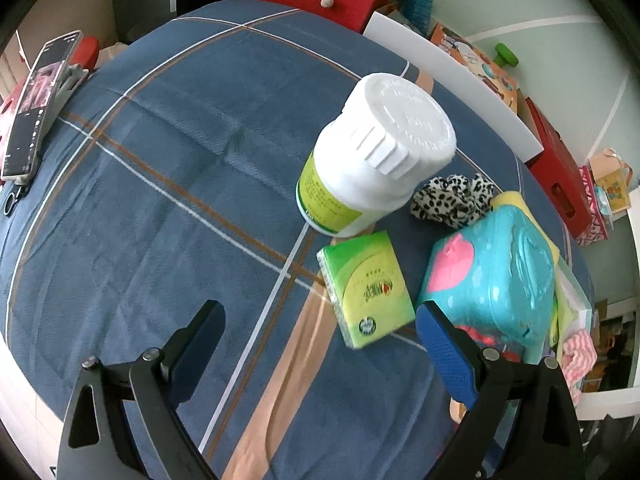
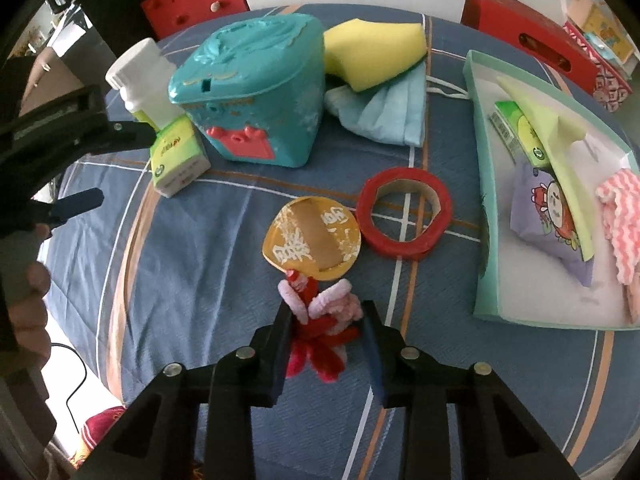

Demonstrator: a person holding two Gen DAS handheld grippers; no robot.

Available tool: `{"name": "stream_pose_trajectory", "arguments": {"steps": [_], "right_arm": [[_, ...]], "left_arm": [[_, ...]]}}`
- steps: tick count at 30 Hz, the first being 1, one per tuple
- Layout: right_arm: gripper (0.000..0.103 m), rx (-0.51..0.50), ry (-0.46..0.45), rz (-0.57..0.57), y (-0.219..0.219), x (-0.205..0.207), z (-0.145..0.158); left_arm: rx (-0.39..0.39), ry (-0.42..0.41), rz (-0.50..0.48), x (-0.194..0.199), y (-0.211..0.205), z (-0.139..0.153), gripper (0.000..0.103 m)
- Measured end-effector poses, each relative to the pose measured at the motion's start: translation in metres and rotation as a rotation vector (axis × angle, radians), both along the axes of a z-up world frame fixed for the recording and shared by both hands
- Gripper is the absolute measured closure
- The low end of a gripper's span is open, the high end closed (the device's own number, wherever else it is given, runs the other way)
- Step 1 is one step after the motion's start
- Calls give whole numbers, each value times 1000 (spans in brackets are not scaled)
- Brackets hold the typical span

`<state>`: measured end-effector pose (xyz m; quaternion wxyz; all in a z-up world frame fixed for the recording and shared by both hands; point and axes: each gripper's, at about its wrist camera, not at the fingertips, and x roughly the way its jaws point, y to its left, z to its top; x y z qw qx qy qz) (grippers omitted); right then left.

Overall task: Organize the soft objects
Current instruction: 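Grasp the red pipe-cleaner figure with the right tool while the left tool grasps a green tissue pack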

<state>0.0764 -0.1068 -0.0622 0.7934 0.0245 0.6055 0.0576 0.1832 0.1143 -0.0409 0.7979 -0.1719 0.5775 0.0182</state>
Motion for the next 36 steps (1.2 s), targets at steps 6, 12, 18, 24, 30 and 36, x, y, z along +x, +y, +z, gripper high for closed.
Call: {"name": "stream_pose_trajectory", "arguments": {"steps": [6,12,18,24,30,36], "right_arm": [[69,11,-35,-11,-10,-1,13],[69,16,-30,-23,-21,-2,15],[69,12,-51,-24,-25,-6,20],[69,11,-53,-43,-33,-6,25],[69,14,-44,-40,-36,-5,27],[69,15,-46,-58,-32,-1,25]], "left_arm": [[-26,3,2,13,-6,-12,7],[14,34,2,24,-15,-26,7],[27,22,5,31,-19,-29,7],[32,22,0,27,-17,-32,7],[48,19,-21,17,-19,-35,13],[-35,-12,-42,11,-19,-29,54]]}}
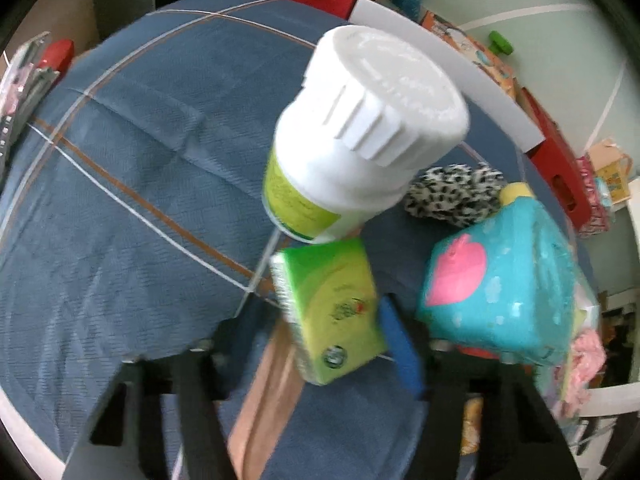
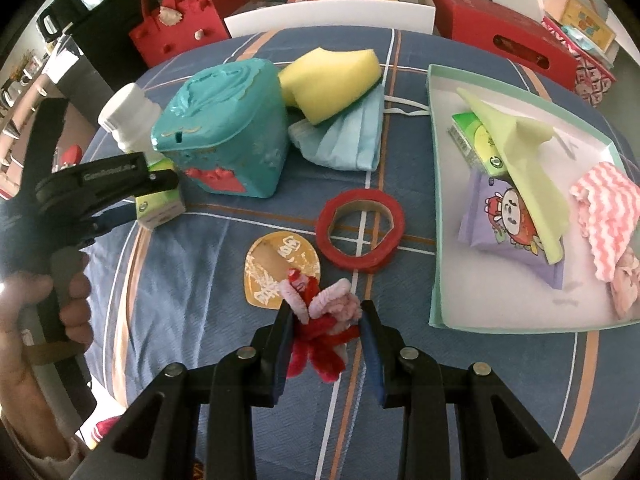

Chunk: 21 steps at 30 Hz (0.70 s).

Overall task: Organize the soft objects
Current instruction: 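Grasp the red pipe-cleaner figure with the right tool while the left tool grasps a green tissue pack, then carry the pipe-cleaner figure and tissue pack over the tray with both tools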

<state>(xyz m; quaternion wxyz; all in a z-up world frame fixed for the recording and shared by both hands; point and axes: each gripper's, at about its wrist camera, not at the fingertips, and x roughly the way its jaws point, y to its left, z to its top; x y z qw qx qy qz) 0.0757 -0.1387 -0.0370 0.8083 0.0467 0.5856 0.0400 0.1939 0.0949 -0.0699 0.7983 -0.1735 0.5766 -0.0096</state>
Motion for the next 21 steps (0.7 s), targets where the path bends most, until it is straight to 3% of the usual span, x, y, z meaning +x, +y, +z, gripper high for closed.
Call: {"name": "stream_pose_trajectory", "arguments": {"steps": [12,21], "right_arm": [[69,22,-55,-40,-17,-3,20],[69,23,-113,-102,-38,-6,36]], "left_arm": [[-31,-18,8,-21,10,10,58],[-13,-166,3,-51,8,69,59]]}}
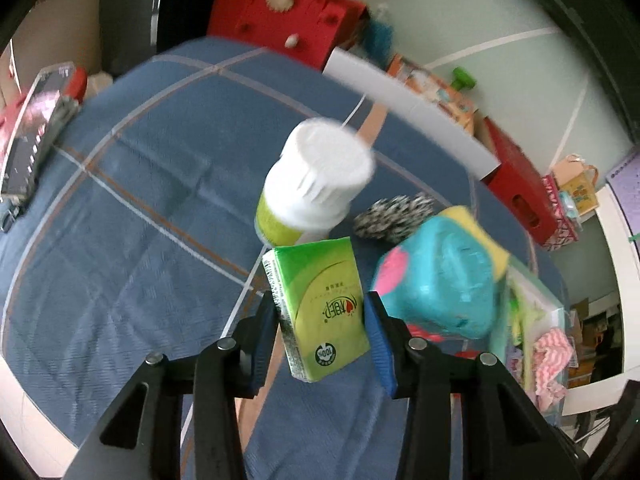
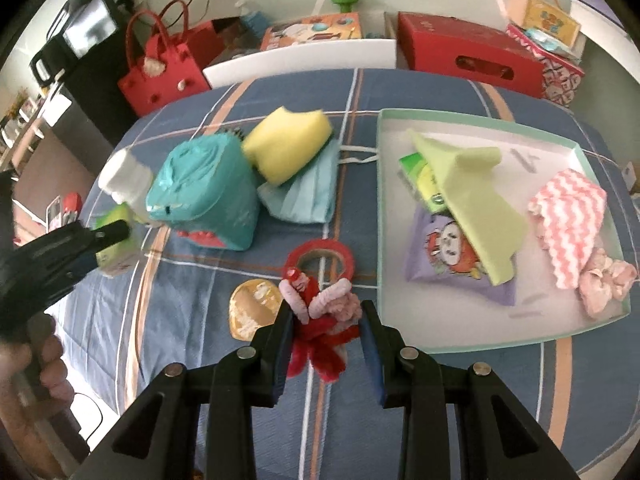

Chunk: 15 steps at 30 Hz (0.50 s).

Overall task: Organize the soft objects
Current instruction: 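Carry the pipe-cleaner figure and tissue pack over the tray with both tools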

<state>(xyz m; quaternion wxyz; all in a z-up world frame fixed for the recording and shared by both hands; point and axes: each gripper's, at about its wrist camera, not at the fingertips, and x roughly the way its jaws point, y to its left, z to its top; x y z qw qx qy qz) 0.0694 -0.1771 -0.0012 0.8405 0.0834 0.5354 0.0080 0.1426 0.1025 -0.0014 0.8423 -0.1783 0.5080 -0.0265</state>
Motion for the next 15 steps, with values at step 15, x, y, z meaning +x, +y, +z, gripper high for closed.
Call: {"name": "stream_pose_trajectory", "arguments": {"steps": [15], "right_arm": [[69,-31,-46,-248,-82,-7,9]], "left_arm": [[7,-173,-300,-25,-107,58,59]]}}
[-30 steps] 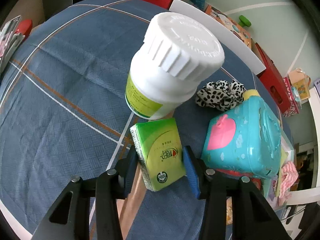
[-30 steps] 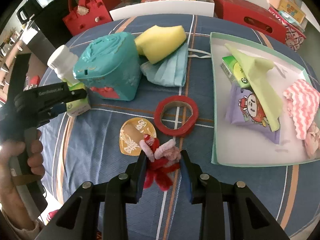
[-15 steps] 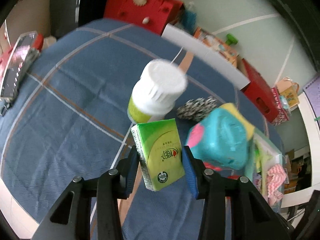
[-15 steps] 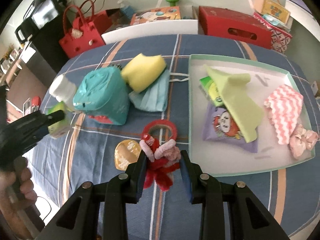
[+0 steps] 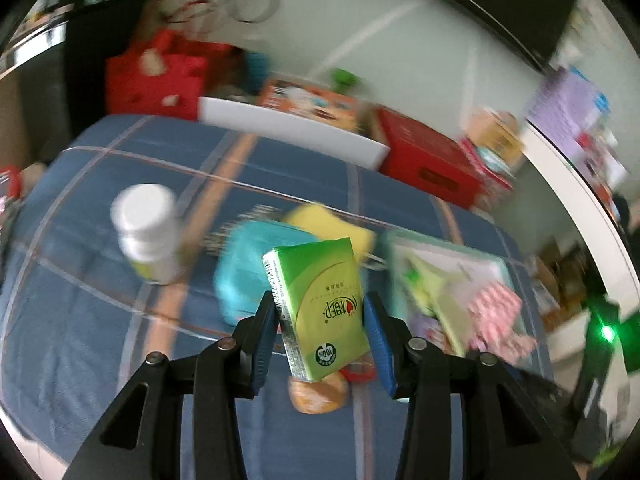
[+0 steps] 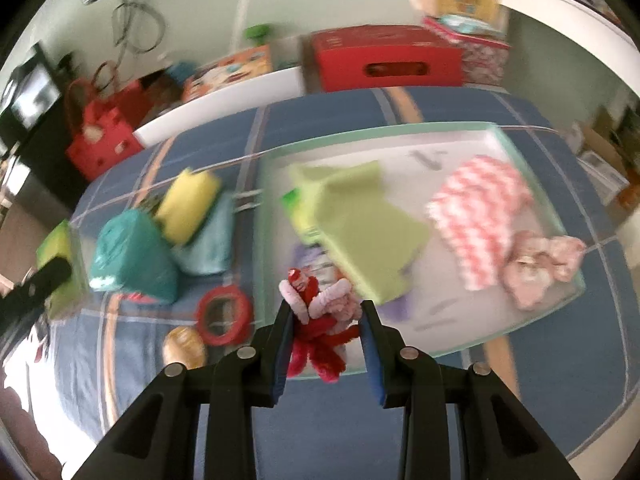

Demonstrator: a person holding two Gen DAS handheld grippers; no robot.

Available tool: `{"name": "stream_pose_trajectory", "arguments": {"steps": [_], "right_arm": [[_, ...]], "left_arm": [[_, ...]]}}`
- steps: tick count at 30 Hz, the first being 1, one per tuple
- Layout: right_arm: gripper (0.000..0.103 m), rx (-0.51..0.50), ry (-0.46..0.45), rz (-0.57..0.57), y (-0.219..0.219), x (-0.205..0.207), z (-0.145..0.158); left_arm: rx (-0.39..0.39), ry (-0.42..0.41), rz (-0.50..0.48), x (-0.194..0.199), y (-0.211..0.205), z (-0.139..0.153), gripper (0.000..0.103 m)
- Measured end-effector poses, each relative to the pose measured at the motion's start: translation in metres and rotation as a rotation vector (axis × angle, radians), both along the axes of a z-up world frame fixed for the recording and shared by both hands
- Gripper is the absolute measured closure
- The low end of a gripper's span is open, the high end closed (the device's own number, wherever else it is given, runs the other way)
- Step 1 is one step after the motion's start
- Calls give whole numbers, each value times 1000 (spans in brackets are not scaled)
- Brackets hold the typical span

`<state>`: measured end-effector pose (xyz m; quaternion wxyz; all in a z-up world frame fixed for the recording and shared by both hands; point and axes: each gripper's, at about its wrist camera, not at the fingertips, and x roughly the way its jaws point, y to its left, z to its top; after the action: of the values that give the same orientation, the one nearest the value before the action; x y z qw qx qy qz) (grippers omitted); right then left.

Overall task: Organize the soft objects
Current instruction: 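Carry the pipe-cleaner figure and tissue pack over the tray with both tools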

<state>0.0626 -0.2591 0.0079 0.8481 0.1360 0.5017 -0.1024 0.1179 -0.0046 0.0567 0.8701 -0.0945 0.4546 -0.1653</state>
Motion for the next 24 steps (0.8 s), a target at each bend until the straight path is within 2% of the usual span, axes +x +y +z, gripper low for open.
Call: {"name": "stream_pose_trajectory", "arguments": {"steps": [4,13,15,19,24], "right_arm": [[69,-30,12,-105,-32,-5,-2],[69,16,38,-247,-92,-14,-20],[69,24,54,-265,-101,-15,-27],[69,51,82,-272,-109,-10,-42],[69,59,98,-261,-111,-1,-54]], "left_arm": [[-6,0,-132,-3,-42,-4,59],[52,39,-357,-15,-125,-35,59],[79,45,-392,-18,-138,-43,59],[98,120,-452,-20,-161,-68,59],[162,161,-464,-19,-175,-90,59]]}}
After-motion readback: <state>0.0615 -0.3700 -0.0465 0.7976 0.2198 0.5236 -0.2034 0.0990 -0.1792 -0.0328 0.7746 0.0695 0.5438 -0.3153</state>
